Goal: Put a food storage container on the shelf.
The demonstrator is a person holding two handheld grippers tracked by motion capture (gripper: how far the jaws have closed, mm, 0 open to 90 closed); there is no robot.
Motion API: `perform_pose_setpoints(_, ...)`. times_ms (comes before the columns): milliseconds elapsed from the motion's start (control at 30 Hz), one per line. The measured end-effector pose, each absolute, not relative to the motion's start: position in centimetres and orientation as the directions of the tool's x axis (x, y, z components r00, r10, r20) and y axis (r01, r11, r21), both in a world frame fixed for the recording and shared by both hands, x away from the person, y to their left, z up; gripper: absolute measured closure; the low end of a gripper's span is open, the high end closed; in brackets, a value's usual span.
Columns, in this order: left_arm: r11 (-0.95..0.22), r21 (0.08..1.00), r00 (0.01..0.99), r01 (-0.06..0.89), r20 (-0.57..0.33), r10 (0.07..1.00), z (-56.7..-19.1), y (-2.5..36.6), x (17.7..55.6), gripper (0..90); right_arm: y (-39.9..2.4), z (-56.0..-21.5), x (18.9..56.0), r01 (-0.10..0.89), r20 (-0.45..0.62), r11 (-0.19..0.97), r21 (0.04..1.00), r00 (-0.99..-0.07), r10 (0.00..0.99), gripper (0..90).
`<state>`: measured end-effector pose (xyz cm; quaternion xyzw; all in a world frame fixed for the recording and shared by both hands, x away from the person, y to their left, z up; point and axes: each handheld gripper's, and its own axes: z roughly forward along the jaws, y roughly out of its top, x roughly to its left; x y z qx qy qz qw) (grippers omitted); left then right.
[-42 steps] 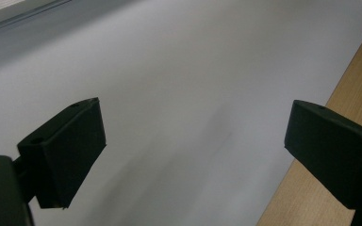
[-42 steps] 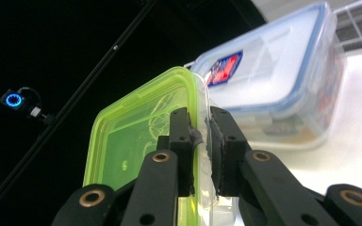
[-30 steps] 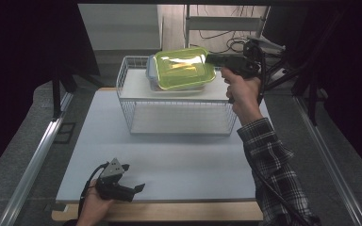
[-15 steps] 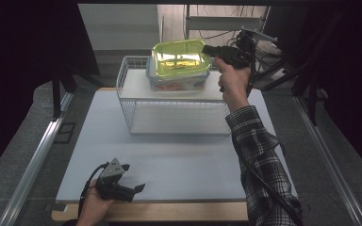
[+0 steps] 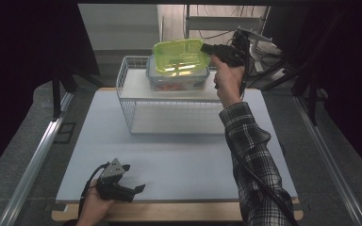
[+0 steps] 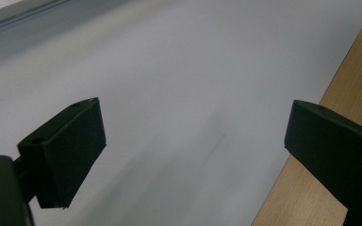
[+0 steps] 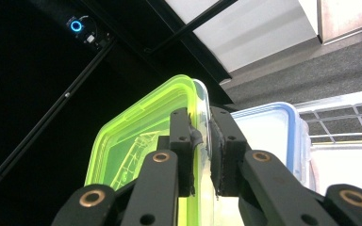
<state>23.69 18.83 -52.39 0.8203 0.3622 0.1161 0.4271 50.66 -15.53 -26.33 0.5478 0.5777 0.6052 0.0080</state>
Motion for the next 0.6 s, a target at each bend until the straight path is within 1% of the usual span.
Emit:
perform_pose_setpoints(233,-0.373,0.785,0.711,0.494,-0.119,0.693,-52.41,18.8,23.7,6.0,-15.19,-26.63,50.76,0.612,0.623,-0.317,0.725,-0.388,0.679,77.4)
perform_pose_setpoints(267,-0.374,0.785,0.712,0.494,-0.118,0.692,-52.4,18.79,23.69,6.0,-15.04,-26.62,50.81,0.607,0.6,-0.297,0.737,-0.387,0.7,74.7)
perform_pose_setpoints(333,-0.374,0.785,0.712,0.494,-0.118,0.692,-52.4,18.79,23.69,6.0,-14.93,-26.63,50.8,0.599,0.579,-0.282,0.749,-0.385,0.719,72.5)
perform_pose_setpoints(400,-0.375,0.784,0.712,0.494,-0.117,0.692,-52.4,18.78,23.68,6.0,-14.89,-26.7,50.89,0.599,0.568,-0.268,0.755,-0.391,0.724,68.4)
perform_pose_setpoints(433,-0.375,0.784,0.712,0.494,-0.117,0.692,-52.4,18.78,23.68,6.0,-14.89,-26.7,50.89,0.599,0.568,-0.268,0.755,-0.391,0.724,68.4)
perform_pose_setpoints(500,-0.376,0.785,0.712,0.493,-0.116,0.692,-52.39,18.77,23.67,6.0,-14.93,-26.65,50.91,0.597,0.558,-0.258,0.759,-0.394,0.731,62.3)
perform_pose_setpoints(600,-0.377,0.784,0.712,0.493,-0.114,0.693,-52.36,18.77,23.65,6.0,-15.09,-26.43,50.71,0.585,0.543,-0.25,0.771,-0.4,0.738,58.7)
